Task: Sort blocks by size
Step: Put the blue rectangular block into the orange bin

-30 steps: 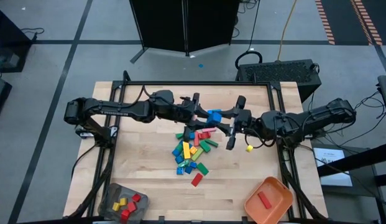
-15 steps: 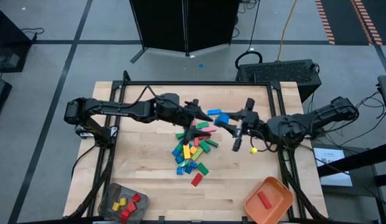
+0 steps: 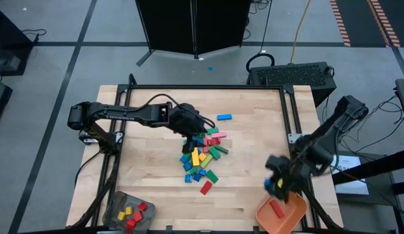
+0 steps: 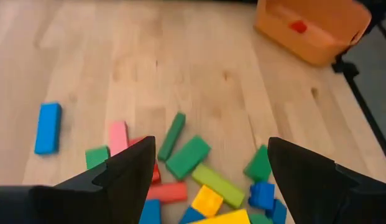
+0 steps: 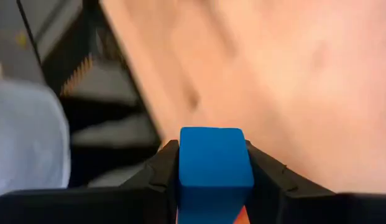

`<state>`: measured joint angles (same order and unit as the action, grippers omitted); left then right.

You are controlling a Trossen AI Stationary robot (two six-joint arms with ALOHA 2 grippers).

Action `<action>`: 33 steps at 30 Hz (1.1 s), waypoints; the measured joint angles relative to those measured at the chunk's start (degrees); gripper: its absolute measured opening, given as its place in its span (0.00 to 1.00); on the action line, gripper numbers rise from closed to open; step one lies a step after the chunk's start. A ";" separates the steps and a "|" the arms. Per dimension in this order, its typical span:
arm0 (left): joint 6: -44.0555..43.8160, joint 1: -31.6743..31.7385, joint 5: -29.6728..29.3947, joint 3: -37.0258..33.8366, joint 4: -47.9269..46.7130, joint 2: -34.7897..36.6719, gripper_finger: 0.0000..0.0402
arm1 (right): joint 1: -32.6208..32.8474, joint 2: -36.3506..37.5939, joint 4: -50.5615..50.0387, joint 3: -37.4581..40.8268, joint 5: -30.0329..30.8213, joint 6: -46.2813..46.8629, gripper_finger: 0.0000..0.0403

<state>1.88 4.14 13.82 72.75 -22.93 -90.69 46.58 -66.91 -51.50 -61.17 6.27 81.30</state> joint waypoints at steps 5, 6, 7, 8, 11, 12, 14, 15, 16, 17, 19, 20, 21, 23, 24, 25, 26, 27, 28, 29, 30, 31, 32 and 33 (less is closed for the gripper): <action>0.06 0.02 -0.01 -1.66 -1.44 -0.09 0.77 | 4.19 -6.17 4.45 0.00 -10.66 4.90 0.28; 0.06 0.02 -0.02 -2.17 -1.72 -0.10 0.77 | 4.77 -7.33 5.67 0.02 -12.01 5.06 0.28; 0.06 0.00 -0.02 -2.51 -2.12 -0.14 0.77 | 5.23 -8.45 6.89 0.02 -13.01 5.08 0.28; 0.06 0.00 0.00 -2.76 -2.06 -0.14 0.77 | 5.60 -9.56 7.87 0.02 -13.63 5.07 0.28; 0.08 0.00 -0.15 -3.36 -1.54 -0.21 0.77 | 6.09 -12.62 8.37 0.03 -13.88 5.04 0.34; 0.11 0.00 -0.45 -3.49 -1.53 -0.62 0.77 | 6.08 -13.36 8.27 0.04 -13.89 5.07 0.40; 0.23 0.16 -0.66 -3.69 -2.08 -1.51 0.77 | 6.01 -14.60 8.27 0.04 -14.06 5.11 0.55; 0.33 0.24 -0.71 -3.72 -2.27 -2.14 0.77 | 6.01 -15.10 8.21 0.04 -14.27 5.32 0.62; 0.43 0.24 -0.83 -3.72 -2.02 -2.73 0.77 | 6.01 -15.51 8.23 0.04 -14.79 5.54 0.69; 0.64 0.26 -0.86 -3.70 -1.86 -3.59 0.77 | 5.99 -15.71 8.21 0.04 -15.33 5.65 0.74; 1.97 0.28 -1.19 -3.69 -2.11 -5.66 0.77 | 6.04 -15.93 8.16 0.04 -15.59 6.05 0.82; 2.68 0.28 -1.90 -3.69 -2.19 -6.89 0.77 | 6.01 -15.95 8.12 0.04 -15.62 6.53 0.85; 3.38 0.27 -3.04 -3.69 -2.16 -8.02 0.77 | 6.01 -15.96 8.05 0.04 -15.61 6.72 0.86; 4.75 0.28 -5.67 -3.70 -2.23 -10.11 0.77 | 5.99 -15.96 8.05 0.04 -15.59 6.85 0.87; 5.19 0.36 -7.10 -3.70 -2.29 -11.04 0.77 | 5.99 -15.96 8.01 0.04 -15.61 7.08 0.87; 5.91 0.48 -8.26 -3.70 -2.47 -11.97 0.77 | 6.01 -15.98 8.03 0.04 -15.59 7.10 0.86; 6.43 0.59 -8.87 -3.70 -2.68 -12.87 0.77 | 6.01 -15.98 8.01 0.04 -15.55 7.16 0.85; 6.86 0.76 -9.44 -3.69 -2.89 -13.68 0.77 | 6.01 -15.98 8.03 0.04 -15.38 7.16 0.84; 7.41 0.90 -9.86 -3.69 -3.23 -14.43 0.77 | 5.99 -15.98 8.02 0.04 -15.35 7.17 0.83; 7.59 1.11 -10.45 -3.71 -3.59 -15.11 0.77 | 5.99 -15.98 7.99 0.04 -15.33 7.18 0.82; 7.60 1.32 -10.93 -3.70 -3.78 -15.85 0.77 | 5.99 -15.98 8.02 0.04 -15.33 7.18 0.81; 7.64 1.63 -10.95 -3.69 -3.71 -16.59 0.77 | 6.01 -15.98 8.03 0.04 -15.33 7.19 0.80; 7.64 1.94 -10.92 -3.69 -3.82 -17.25 0.77 | 6.01 -15.98 8.01 0.04 -15.33 7.21 0.79; 7.62 2.30 -10.82 -3.72 -4.01 -17.82 0.77 | 5.99 -15.98 8.03 0.04 -15.33 7.47 0.78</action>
<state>9.50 6.44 3.01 69.04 -26.94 -108.51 52.58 -82.89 -43.46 -61.12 -9.06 88.77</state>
